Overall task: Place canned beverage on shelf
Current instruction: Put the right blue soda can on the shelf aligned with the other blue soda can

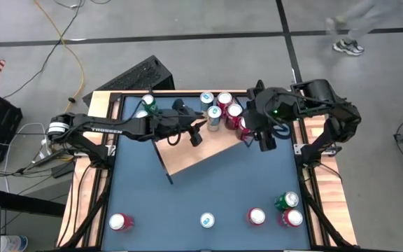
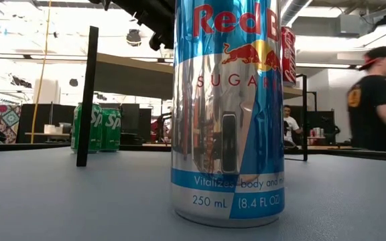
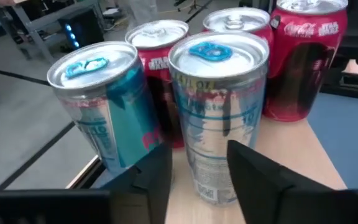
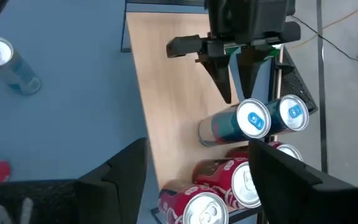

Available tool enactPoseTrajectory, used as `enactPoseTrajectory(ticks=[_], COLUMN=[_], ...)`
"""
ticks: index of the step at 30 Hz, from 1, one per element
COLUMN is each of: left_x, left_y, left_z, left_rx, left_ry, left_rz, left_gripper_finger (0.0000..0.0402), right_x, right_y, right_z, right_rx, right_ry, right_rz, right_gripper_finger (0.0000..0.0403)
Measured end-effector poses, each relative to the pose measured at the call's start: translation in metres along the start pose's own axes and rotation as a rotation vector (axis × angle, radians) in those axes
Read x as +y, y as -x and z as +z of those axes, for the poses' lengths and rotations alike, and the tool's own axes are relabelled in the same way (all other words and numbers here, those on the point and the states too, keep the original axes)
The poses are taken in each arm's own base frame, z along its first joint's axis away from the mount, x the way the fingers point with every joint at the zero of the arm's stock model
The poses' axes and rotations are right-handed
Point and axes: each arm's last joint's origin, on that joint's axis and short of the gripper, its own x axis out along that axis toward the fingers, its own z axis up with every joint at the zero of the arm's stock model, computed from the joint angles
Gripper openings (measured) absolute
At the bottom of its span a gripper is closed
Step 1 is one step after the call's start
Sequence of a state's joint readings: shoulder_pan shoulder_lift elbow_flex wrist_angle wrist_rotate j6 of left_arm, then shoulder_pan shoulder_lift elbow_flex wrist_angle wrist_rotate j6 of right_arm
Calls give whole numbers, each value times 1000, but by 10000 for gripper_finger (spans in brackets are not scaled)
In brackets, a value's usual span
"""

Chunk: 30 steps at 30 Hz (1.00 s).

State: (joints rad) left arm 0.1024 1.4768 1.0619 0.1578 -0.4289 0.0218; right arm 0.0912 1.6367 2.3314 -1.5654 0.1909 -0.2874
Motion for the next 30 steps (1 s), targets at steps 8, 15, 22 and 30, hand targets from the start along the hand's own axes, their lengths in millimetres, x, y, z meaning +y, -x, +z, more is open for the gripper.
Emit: enactPoseTrajectory(ticks=[8, 15, 22, 30], left_x=[-1, 0, 0, 4], left_y=[0, 0, 0, -4], left_z=[2, 4, 7, 6], left_rx=[-18, -40, -65, -70], left_ry=[12, 24, 25, 26], left_rz=[-52, -47, -44, -30], left_gripper_finger=[87, 77, 77, 77], right_x=[1, 1, 0, -4], right_y=[0, 0, 0, -1], right_z=[1, 1, 3, 4], right_rx=[-3, -4, -32, -43], right_ry=[0, -1, -7, -13], right_rz=[-1, -2, -10, -23], right_gripper_finger=[258, 258, 258, 258])
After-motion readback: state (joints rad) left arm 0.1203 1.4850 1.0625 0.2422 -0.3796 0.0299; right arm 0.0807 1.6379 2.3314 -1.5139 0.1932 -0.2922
